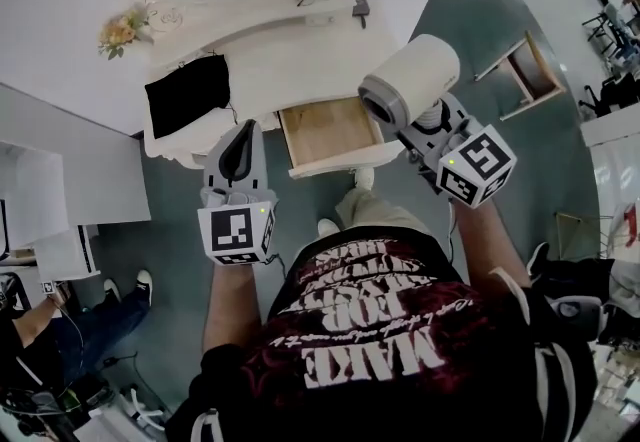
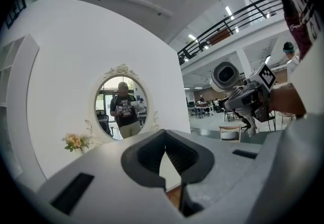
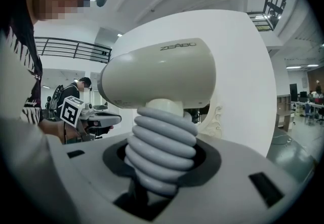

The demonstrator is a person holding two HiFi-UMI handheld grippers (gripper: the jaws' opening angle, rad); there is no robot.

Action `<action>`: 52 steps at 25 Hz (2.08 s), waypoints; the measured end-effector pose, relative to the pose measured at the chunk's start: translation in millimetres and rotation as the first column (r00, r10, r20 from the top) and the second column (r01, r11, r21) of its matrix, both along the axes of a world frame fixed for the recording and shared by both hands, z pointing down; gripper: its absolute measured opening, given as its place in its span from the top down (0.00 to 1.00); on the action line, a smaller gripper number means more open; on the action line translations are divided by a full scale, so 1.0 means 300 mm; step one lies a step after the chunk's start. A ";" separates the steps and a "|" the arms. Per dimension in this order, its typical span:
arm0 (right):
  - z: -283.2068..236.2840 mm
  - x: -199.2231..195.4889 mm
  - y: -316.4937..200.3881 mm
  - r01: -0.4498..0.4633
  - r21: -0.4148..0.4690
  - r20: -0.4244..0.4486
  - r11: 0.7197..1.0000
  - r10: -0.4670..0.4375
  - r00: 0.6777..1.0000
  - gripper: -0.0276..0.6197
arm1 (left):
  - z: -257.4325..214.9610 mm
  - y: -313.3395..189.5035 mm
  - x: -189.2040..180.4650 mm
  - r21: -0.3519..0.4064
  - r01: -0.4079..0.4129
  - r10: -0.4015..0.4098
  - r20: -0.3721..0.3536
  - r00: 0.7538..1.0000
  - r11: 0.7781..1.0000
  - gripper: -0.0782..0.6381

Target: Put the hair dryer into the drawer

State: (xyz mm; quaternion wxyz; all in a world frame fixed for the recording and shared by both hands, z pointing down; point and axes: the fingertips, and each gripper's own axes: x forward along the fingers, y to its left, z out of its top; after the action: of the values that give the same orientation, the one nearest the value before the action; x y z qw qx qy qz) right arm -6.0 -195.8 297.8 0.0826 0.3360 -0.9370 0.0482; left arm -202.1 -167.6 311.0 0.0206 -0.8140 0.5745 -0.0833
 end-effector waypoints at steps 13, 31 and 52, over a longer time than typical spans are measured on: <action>0.165 -0.060 -0.206 0.071 -0.097 0.009 0.993 -0.070 0.997 0.68 | 0.088 -0.139 -0.035 -0.079 0.082 -0.084 -0.015 0.996 0.994 0.88; 0.591 -0.159 -0.359 0.195 -0.278 -0.071 0.941 -0.222 0.972 0.68 | 0.334 -0.323 -0.084 -0.195 0.170 -0.182 -0.045 0.982 0.966 0.88; 1.057 -0.169 -0.333 0.221 -0.412 -0.231 0.884 -0.336 0.913 0.68 | 0.505 -0.354 -0.076 -0.258 0.177 -0.207 -0.092 0.974 0.950 0.88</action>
State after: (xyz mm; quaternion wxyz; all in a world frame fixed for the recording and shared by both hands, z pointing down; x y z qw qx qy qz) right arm -56.6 -295.8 615.0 0.2910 0.1775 -0.9257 0.1640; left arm -224.9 -273.7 462.4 -0.1237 -0.7537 0.6364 -0.1078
